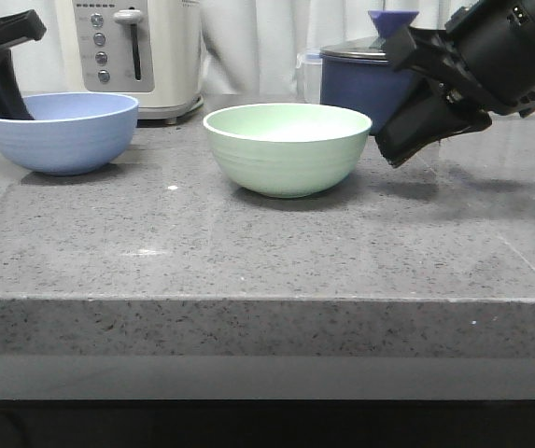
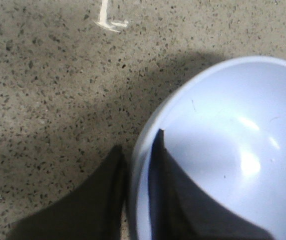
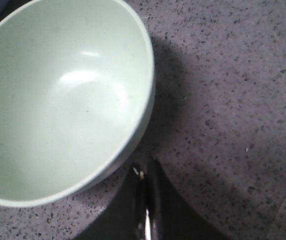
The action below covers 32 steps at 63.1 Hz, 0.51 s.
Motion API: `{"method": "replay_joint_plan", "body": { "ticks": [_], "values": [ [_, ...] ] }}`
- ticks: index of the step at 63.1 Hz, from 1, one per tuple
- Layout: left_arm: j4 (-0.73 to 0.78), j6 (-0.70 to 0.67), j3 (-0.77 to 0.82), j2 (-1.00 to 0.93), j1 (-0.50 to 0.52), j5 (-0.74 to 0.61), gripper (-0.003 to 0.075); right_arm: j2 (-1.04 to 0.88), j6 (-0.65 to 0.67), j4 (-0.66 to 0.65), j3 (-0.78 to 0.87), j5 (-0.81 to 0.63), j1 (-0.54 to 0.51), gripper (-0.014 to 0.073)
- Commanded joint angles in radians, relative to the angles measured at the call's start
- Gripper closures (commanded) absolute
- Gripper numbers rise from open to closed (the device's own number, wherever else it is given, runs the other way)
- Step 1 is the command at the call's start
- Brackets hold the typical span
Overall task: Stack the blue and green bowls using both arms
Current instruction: 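Lower the left gripper and grasp the light blue bowl's rim, then lift the blue bowl with the left gripper over the green bowl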
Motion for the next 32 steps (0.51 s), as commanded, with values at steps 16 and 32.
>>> {"method": "replay_joint_plan", "body": {
  "ticks": [16, 32],
  "values": [
    [-0.025, 0.007, -0.155, -0.055, -0.020, 0.128, 0.0740, -0.033, -0.011, 0.038, -0.026, -0.016, -0.005, 0.0657],
    [0.013, 0.000, -0.341, -0.053, -0.193, 0.191, 0.0740, -0.033, -0.011, 0.038, -0.026, -0.016, -0.005, 0.0657]
  ]
}}
